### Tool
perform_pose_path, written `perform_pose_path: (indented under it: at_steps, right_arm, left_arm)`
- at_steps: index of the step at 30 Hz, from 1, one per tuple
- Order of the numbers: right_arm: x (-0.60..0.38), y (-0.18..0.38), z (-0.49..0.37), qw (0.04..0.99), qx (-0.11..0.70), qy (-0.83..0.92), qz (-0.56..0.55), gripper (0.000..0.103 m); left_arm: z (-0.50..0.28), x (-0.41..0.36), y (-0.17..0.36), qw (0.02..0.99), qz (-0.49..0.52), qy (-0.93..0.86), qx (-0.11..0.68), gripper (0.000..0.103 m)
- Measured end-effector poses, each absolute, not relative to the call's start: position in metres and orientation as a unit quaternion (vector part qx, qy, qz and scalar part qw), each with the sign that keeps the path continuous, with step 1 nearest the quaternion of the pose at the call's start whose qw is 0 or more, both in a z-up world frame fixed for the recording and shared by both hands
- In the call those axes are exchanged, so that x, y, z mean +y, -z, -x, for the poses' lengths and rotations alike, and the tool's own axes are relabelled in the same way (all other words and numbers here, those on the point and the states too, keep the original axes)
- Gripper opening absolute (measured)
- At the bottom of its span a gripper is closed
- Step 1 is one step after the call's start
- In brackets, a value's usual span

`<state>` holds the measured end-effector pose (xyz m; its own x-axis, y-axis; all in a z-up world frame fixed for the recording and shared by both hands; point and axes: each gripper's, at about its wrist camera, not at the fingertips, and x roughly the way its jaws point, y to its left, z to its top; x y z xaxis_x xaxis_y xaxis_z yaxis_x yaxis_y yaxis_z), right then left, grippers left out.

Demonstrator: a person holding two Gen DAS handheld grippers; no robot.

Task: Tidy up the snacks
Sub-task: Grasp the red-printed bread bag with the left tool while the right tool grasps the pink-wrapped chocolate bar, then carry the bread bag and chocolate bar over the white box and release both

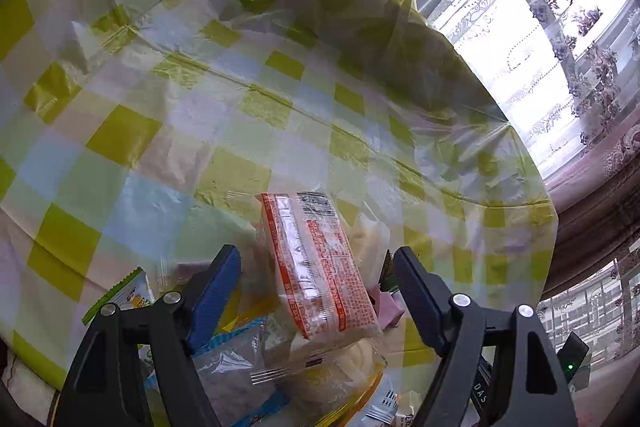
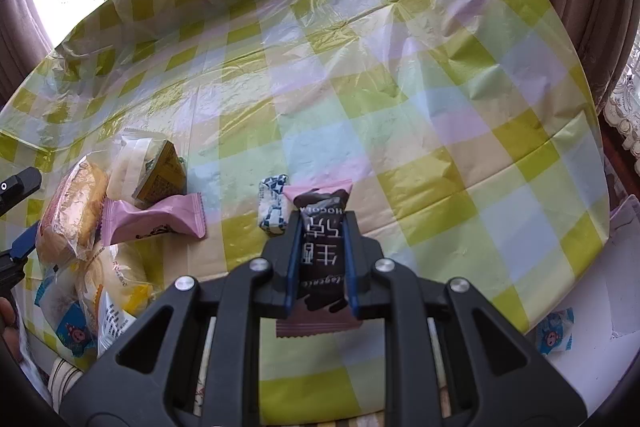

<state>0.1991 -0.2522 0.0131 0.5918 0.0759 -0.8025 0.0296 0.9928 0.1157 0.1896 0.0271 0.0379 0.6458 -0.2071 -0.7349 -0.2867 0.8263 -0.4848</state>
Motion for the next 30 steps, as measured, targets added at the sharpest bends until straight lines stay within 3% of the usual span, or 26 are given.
perform_pose_path:
  at_steps: [6, 7, 8, 10, 30]
  right_arm:
    - [-0.253, -0.020, -0.194, 0.895, 0.443, -0.016, -0.053, 0.022]
    - [-0.253, -0.021, -0.193, 0.896, 0.441, -0.016, -0.052, 0.022]
    - [-0.253, -0.022, -0.192, 0.897, 0.440, -0.017, -0.051, 0.022]
    - [-0.253, -0.023, -0.190, 0.897, 0.439, -0.019, -0.050, 0.022]
    - [-0.268, -0.046, -0.166, 0.902, 0.427, -0.024, -0.050, 0.022]
  left_arm:
    - [-0.209, 0.001, -0.024, 0.850, 0.238, -0.039, 0.468, 0.075]
    - [-0.208, -0.001, -0.022, 0.853, 0.220, -0.055, 0.471, 0.054]
    - [-0.208, -0.001, -0.020, 0.855, 0.210, -0.060, 0.470, 0.047]
    - [-0.206, 0.000, -0.020, 0.859, 0.201, -0.058, 0.468, 0.044]
    - [-0.162, -0.022, -0.072, 0.912, 0.167, -0.043, 0.373, 0.040]
